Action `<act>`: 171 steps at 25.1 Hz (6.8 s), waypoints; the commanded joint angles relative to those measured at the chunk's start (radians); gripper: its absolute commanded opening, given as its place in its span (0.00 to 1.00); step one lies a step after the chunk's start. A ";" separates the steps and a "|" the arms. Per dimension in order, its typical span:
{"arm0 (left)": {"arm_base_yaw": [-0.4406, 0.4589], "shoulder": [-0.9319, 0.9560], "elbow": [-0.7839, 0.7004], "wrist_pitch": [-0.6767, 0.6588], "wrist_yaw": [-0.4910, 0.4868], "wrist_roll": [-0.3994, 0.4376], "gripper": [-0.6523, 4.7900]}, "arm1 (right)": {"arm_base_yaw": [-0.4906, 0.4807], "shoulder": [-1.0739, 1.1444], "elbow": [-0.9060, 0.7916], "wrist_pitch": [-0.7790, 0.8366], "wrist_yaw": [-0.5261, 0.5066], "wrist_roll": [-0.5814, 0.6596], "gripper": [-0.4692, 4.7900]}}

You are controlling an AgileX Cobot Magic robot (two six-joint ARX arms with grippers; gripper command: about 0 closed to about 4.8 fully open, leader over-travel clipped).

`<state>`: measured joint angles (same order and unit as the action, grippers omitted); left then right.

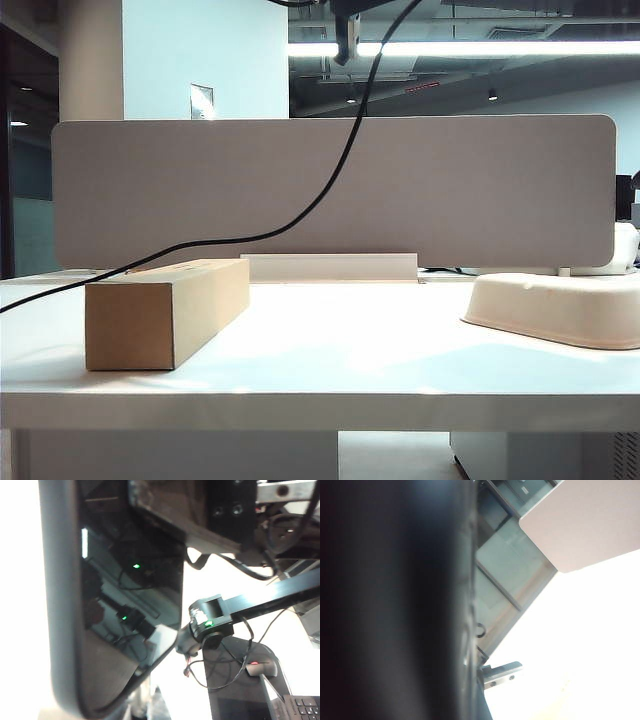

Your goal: Pick up the charging cable and the phone, plug the charging cable into the charging port on the phone, and finally place them back on the table.

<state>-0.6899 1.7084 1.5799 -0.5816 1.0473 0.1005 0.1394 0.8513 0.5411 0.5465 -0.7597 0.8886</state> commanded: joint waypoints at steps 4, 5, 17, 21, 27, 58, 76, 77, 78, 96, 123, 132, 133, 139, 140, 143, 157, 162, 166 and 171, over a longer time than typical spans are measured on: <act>0.002 -0.010 0.013 -0.169 -0.278 0.150 0.52 | 0.008 0.002 -0.003 -0.028 0.032 -0.061 0.07; 0.002 -0.010 0.013 -0.194 -0.291 0.162 0.52 | 0.009 0.002 -0.003 -0.035 0.061 -0.080 0.07; 0.222 -0.061 0.014 -0.478 -0.503 0.203 0.21 | 0.008 0.200 -0.003 -0.269 0.409 -0.186 0.07; 0.271 -0.132 0.013 -0.495 -0.538 0.204 0.11 | 0.008 0.344 -0.003 -0.247 0.454 -0.134 0.07; 0.272 -0.230 0.013 -0.500 -0.538 0.206 0.11 | 0.003 0.557 -0.003 -0.179 0.526 0.010 0.07; 0.272 -0.254 0.014 -0.532 -0.539 0.225 0.11 | -0.069 0.422 -0.002 -0.564 0.660 -0.047 0.69; 0.283 -0.394 0.005 -0.522 -0.721 0.243 0.11 | -0.112 0.204 -0.003 -0.892 0.691 -0.254 0.65; 0.290 -0.404 -0.006 -0.507 -0.719 0.239 0.11 | -0.116 0.179 -0.003 -0.900 0.710 -0.273 0.60; 0.302 -0.420 -0.026 -0.484 -0.717 0.235 0.11 | -0.117 0.154 -0.003 -0.907 0.730 -0.292 0.54; 0.349 -0.846 -0.822 0.239 -0.782 -0.034 0.11 | -0.114 -0.346 -0.327 -0.539 0.675 -0.550 0.09; 0.349 -0.933 -1.390 0.833 -0.956 -0.095 0.11 | -0.115 -0.406 -0.541 -0.338 0.649 -0.605 0.09; 0.348 -0.933 -1.389 0.830 -0.923 -0.161 0.11 | -0.115 -0.406 -0.541 -0.351 0.649 -0.605 0.09; 0.348 -0.933 -1.389 0.830 -0.923 -0.159 0.11 | -0.115 -0.406 -0.541 -0.351 0.649 -0.605 0.09; 0.349 -0.933 -1.391 0.823 -0.982 -0.020 0.11 | -0.115 -0.406 -0.541 -0.352 0.650 -0.605 0.09; 0.361 -0.941 -1.397 0.826 -1.031 -0.021 0.11 | -0.115 -0.406 -0.541 -0.354 0.649 -0.605 0.09; 0.420 -1.010 -1.425 0.824 -1.043 -0.019 0.11 | -0.115 -0.405 -0.541 -0.356 0.653 -0.605 0.09; 0.682 -1.468 -1.572 0.716 -0.997 -0.056 0.11 | -0.115 -0.404 -0.541 -0.363 0.653 -0.605 0.09; 0.748 -1.609 -1.572 0.579 -0.979 -0.056 0.11 | -0.115 -0.404 -0.541 -0.363 0.653 -0.605 0.09; 0.750 -1.674 -1.572 0.533 -0.980 -0.048 0.11 | -0.115 -0.404 -0.541 -0.363 0.653 -0.605 0.09; 0.749 -1.704 -1.572 0.515 -0.981 -0.048 0.11 | -0.115 -0.404 -0.541 -0.366 0.653 -0.605 0.09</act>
<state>0.0593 0.0021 0.0059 -0.0635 0.0639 0.0521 0.0250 0.4484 0.0059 0.1730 -0.1085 0.2867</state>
